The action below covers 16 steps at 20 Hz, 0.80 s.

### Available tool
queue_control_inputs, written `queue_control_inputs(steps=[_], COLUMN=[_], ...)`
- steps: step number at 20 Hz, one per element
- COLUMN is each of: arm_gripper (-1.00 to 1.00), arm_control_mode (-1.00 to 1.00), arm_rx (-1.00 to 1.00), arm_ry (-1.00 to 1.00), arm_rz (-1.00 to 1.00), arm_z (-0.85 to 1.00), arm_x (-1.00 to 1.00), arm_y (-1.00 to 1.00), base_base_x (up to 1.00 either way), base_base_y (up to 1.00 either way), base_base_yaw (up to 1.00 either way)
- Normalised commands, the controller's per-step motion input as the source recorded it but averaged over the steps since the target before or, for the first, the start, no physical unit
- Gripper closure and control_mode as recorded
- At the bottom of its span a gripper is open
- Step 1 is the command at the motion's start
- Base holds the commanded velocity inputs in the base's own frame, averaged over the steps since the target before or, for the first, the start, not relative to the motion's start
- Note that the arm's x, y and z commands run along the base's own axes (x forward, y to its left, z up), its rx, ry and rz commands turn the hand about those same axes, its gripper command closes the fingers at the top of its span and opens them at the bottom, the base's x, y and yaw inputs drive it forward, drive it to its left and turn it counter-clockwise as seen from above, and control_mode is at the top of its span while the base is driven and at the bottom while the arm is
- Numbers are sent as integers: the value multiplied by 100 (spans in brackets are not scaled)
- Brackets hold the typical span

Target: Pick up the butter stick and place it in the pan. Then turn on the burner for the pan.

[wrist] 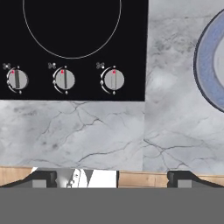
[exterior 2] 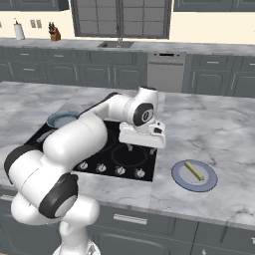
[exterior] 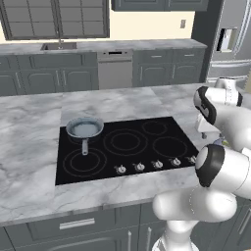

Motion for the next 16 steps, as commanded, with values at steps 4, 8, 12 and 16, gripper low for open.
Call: queue_control_inputs(steps=[4,8,12,16], arm_gripper=[-100,-100,-100,-100], arm_control_mode=[-100,-100,-100,-100], arm_rx=[0,0,0,0], arm_ry=[0,0,0,0], arm_rz=[0,0,0,0], arm_z=[-2,-1,-3,-4], arm_x=[0,0,0,0], arm_y=[0,0,0,0], base_base_x=[0,0,0,0], base_base_y=[0,0,0,0], base_base_yaw=[0,0,0,0])
